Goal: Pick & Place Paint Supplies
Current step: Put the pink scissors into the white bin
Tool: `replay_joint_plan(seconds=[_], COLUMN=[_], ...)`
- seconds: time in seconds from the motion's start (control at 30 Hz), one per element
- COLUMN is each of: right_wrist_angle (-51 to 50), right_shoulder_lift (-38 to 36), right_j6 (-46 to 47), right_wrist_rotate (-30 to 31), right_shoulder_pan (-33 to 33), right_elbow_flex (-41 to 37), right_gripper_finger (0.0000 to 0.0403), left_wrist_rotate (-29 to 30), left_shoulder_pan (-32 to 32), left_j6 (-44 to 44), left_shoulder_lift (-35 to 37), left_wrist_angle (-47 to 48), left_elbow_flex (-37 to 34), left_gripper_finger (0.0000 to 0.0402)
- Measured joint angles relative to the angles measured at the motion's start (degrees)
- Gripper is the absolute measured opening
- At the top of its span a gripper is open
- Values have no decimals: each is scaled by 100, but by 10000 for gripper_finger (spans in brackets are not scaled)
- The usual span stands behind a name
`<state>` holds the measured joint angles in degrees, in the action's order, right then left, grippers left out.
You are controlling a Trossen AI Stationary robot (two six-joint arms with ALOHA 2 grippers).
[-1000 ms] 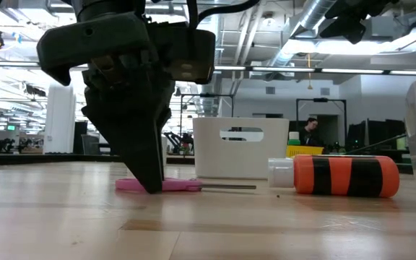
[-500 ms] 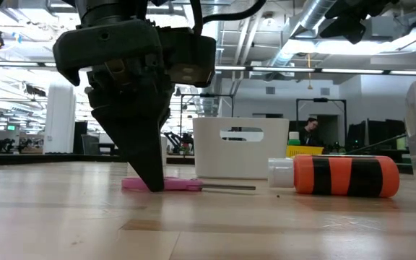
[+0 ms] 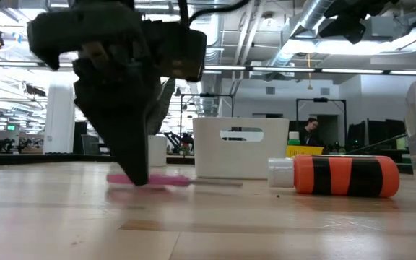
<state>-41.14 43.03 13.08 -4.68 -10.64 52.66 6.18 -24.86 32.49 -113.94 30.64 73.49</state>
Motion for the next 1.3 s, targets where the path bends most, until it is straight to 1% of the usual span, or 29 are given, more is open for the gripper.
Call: replay_joint_plan(seconds=[0.57,0.9,1.1,1.3], right_wrist_angle=[93,137,284,570], right_shoulder_lift=[2,2,2,2], right_j6=[46,17,-2,2], right_wrist_rotate=[2,2,6,10], right_shoulder_pan=[-2,-4,-4,-4], right_elbow_flex=[-2,-2,0,-2], right_gripper_finger=[217,217,217,217], left_wrist_rotate=[181,616,769,787], left_shoulder_pan=[-7,44,368,975], left_j6=[-75,-675,-1262,-1974], left_shoulder_lift=[248,1132,1585,1703], left_wrist_angle=[-308,-238,-260,-320], left_elbow_flex=[19,22,22,22], left_gripper_finger=[0,0,0,0])
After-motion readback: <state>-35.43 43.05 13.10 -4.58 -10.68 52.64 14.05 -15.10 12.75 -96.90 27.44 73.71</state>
